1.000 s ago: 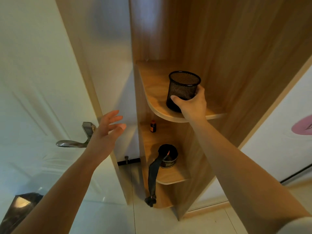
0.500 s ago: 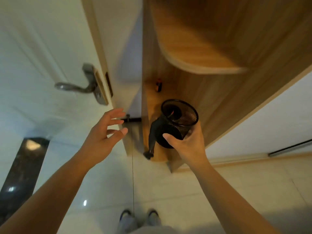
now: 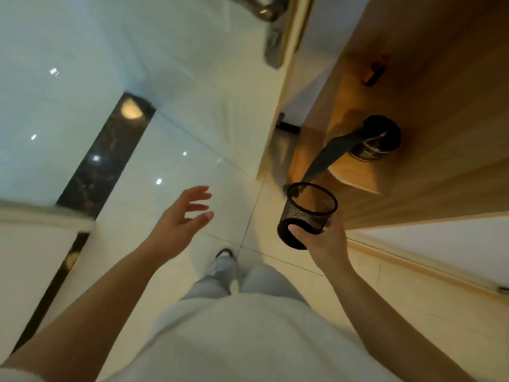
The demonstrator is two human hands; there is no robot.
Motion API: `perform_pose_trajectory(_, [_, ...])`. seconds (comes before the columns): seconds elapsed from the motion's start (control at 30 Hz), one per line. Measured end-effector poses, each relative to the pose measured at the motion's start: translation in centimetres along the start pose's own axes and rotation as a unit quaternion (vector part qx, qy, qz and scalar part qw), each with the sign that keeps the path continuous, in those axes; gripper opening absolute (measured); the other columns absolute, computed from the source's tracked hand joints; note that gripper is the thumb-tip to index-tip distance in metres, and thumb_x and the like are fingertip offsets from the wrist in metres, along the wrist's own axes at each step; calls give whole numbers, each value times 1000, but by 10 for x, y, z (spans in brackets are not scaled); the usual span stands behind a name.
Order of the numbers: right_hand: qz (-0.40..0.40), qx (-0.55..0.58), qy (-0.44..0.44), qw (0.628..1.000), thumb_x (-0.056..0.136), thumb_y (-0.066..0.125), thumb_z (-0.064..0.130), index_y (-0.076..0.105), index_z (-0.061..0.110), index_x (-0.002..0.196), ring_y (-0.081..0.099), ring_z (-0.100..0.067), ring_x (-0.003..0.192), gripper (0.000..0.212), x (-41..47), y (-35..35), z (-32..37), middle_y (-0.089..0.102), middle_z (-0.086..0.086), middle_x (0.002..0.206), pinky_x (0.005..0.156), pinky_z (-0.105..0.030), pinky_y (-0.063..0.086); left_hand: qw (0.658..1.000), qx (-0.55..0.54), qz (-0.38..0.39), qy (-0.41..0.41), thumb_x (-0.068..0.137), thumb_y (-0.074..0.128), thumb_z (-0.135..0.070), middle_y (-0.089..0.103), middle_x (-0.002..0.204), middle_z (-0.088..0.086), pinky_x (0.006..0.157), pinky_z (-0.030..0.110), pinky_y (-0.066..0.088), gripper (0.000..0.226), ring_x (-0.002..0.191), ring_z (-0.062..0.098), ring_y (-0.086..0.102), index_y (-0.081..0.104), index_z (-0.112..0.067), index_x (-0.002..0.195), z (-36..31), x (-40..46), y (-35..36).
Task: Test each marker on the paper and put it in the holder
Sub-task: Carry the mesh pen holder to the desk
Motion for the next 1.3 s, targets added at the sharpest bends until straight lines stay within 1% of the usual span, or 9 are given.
perform_pose_trajectory(0.2, [200,-109,-54,972,51,85,34,40,18,129,51,-18,116,92,3,45,2,53,1,127,97,-44,46,980,-62,-170,-84,87,57,-27,52,113,-24,74,6,40,41,99,-11,53,40,-38,124,48,-86,-2])
perform_pose_trajectory(0.27, [254,-160,-85,950,47,83,39,41,18,126,53,-17,112,91,-5,63,2,53,2,123,94,-37,48,958,-100,-239,-119,87,58,-27,53,112,-23,72,4,41,43,95,-16,53,41,-35,125,66,-125,5])
perform_pose_trajectory(0.43, [372,-256,-127,883,51,84,37,40,22,123,52,-14,107,85,-50,113,2,53,4,117,87,-29,45,880,-189,-381,-211,87,58,-22,56,117,-13,77,10,39,42,98,-6,55,42,-33,125,110,-245,37])
perform_pose_trajectory(0.57, [453,-307,-177,818,57,84,32,39,29,112,53,-12,99,71,-116,168,1,53,8,108,72,-15,38,804,-247,-471,-266,87,58,-22,56,114,-16,70,4,40,40,95,-9,55,43,-37,121,145,-350,67])
perform_pose_trajectory(0.73, [540,-345,-245,727,57,84,29,42,26,112,55,-4,93,70,-230,240,-12,54,7,107,67,-10,37,679,-334,-573,-315,88,57,-28,56,113,-21,80,23,42,36,99,4,57,42,-45,116,189,-470,114])
perform_pose_trajectory(0.93, [604,-369,-289,645,59,85,29,41,24,116,54,-13,97,72,-389,308,-50,54,3,110,71,-18,39,570,-390,-639,-338,88,56,-32,56,113,-17,84,30,46,33,99,5,58,42,-48,113,242,-616,144])
perform_pose_trajectory(1.13, [675,-373,-299,562,57,85,27,43,28,108,59,-12,96,65,-545,370,-96,59,6,105,75,-25,46,436,-429,-726,-315,89,55,-25,56,117,-5,89,35,46,35,106,16,56,42,-34,121,290,-759,122])
perform_pose_trajectory(1.27, [715,-389,-311,490,57,85,27,46,30,105,59,0,90,61,-643,420,-119,60,11,102,67,-15,46,379,-414,-765,-316,91,52,-28,54,119,-7,91,34,46,41,107,14,55,38,-28,130,309,-833,110])
perform_pose_trajectory(1.3, [721,-392,-318,474,57,85,27,46,30,105,59,-1,90,61,-667,434,-126,60,11,102,68,-18,48,368,-411,-769,-323,91,51,-28,54,119,-6,92,34,45,42,107,14,55,37,-27,131,317,-849,110])
Point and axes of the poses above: each hand's wrist, its own x-axis towards the middle knuckle, its own y-axis out of the palm, z = x × y, the point moved 2 cm from there along x, towards the middle knuckle
